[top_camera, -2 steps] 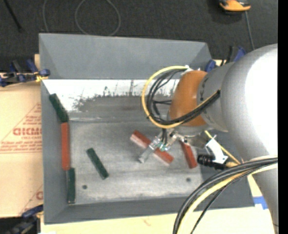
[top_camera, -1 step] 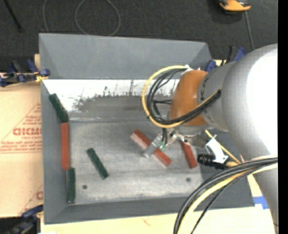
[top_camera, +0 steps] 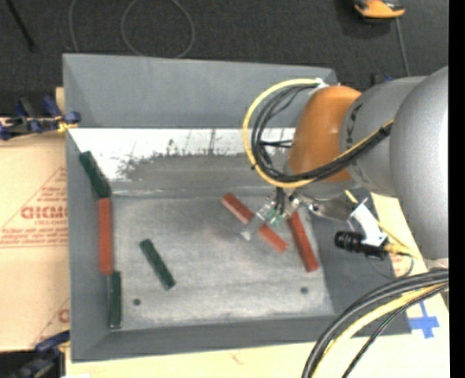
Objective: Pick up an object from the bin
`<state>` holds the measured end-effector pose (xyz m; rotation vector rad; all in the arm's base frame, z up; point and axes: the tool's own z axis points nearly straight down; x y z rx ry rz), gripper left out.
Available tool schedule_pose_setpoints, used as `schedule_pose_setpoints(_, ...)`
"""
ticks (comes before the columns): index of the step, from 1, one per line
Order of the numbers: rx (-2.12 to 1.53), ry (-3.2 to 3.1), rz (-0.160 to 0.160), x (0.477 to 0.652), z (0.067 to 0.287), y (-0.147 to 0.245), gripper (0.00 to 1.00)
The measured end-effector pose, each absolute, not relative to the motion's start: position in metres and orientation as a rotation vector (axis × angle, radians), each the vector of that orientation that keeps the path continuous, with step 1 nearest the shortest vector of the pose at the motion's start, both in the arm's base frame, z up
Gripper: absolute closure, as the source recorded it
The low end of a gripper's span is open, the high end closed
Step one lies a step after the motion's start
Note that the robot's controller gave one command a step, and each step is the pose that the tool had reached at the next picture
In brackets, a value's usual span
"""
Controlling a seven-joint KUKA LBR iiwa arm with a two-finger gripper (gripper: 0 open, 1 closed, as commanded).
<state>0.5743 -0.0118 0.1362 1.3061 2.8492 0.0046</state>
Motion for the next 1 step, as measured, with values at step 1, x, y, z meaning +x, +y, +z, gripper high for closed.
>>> schedule_pose_setpoints(1, 1.294, 2.857, 0.003, 0.5756, 0.1592, -0.0128, 1.0)
